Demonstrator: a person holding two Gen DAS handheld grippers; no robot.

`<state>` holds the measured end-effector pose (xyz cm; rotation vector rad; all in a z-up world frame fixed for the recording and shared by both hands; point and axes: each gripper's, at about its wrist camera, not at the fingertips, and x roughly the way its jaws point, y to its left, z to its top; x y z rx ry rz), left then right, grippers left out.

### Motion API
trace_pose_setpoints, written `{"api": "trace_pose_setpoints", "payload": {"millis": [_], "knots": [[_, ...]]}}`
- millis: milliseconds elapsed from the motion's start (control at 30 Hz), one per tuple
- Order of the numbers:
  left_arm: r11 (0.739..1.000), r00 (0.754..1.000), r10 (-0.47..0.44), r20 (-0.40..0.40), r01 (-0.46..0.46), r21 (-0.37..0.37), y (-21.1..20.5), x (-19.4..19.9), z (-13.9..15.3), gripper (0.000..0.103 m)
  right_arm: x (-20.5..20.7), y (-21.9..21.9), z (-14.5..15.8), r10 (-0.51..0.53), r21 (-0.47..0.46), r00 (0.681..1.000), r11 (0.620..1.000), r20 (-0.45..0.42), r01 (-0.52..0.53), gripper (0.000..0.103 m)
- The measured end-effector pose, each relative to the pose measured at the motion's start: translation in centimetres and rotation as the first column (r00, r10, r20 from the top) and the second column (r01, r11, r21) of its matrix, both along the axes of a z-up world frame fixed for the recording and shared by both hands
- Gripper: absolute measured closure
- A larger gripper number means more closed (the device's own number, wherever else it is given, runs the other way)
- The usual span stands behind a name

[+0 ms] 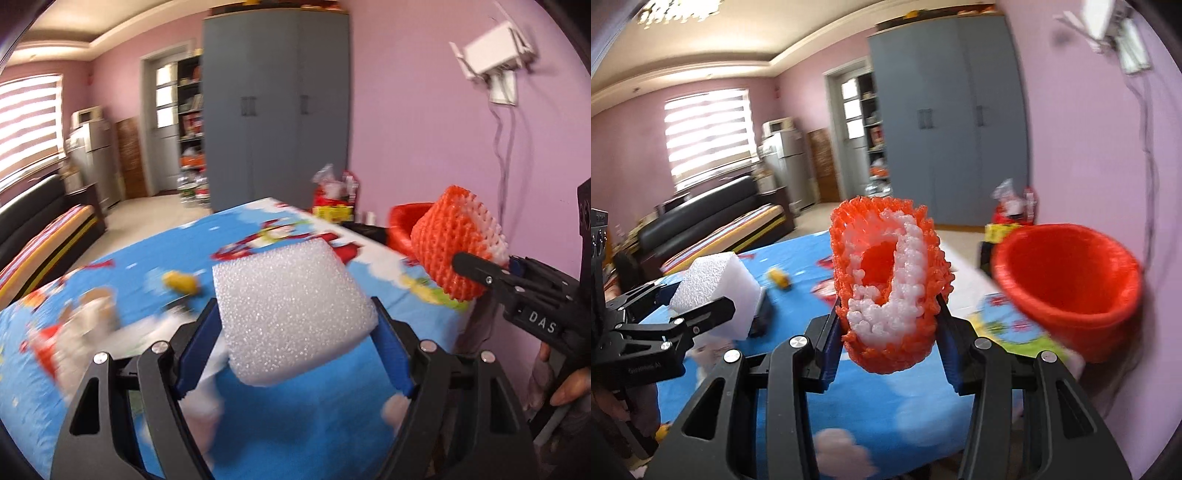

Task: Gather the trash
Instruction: 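Carry the net sleeve and foam block over the red bucket with both grippers, then open both grippers to drop the sleeve and foam block into the bucket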

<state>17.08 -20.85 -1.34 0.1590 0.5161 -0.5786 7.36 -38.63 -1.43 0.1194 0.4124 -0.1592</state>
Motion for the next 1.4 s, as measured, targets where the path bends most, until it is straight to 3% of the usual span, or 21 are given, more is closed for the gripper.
{"api": "trace_pose_setpoints", "payload": {"millis": [300, 433, 633, 733, 900, 1067, 1100, 1233, 1400], "knots": [[0.972, 0.972, -0.234, -0.027, 0.233, -0.044, -12.6, 3.0, 0.0, 0.027, -1.1, -10.4, -0.5, -0.284, 0.004, 0.959, 0.959, -0.016, 0.284, 0.058], [0.947, 0.947, -0.318, -0.054, 0.314, -0.070, -16.8, 4.6, 0.2, 0.027, -0.5, -14.1, -0.8, -0.322, 0.012, 0.946, 0.947, -0.032, 0.322, 0.057], [0.907, 0.904, -0.422, -0.075, 0.420, -0.043, -23.5, 8.0, 0.0, 0.027, 1.5, -18.4, -1.3, -0.377, 0.017, 0.926, 0.926, -0.032, 0.378, 0.057], [0.898, 0.894, -0.441, -0.080, 0.440, -0.028, -26.1, 9.8, -0.3, 0.027, 2.6, -20.1, -1.6, -0.400, 0.017, 0.916, 0.916, -0.036, 0.401, 0.057], [0.894, 0.885, -0.448, -0.129, 0.443, -0.070, -29.1, 13.6, -0.8, 0.027, 3.9, -22.4, -2.5, -0.427, 0.013, 0.903, 0.904, -0.049, 0.428, 0.056], [0.879, 0.864, -0.477, -0.161, 0.470, -0.080, -31.3, 14.9, -1.4, 0.026, 5.0, -23.6, -3.2, -0.441, 0.014, 0.896, 0.897, -0.055, 0.443, 0.052], [0.876, 0.861, -0.482, -0.164, 0.475, -0.078, -31.7, 15.0, -1.5, 0.026, 5.0, -23.5, -3.2, -0.444, 0.018, 0.894, 0.895, -0.055, 0.446, 0.050], [0.874, 0.854, -0.485, -0.186, 0.480, -0.073, -32.9, 15.5, -1.7, 0.019, 4.9, -23.9, -4.0, -0.472, 0.040, 0.880, 0.880, -0.050, 0.474, 0.024], [0.885, 0.867, -0.465, -0.180, 0.454, -0.099, -32.4, 16.1, -0.5, 0.013, 4.3, -22.8, -5.0, -0.471, 0.030, 0.880, 0.880, -0.064, 0.473, 0.024]]}}
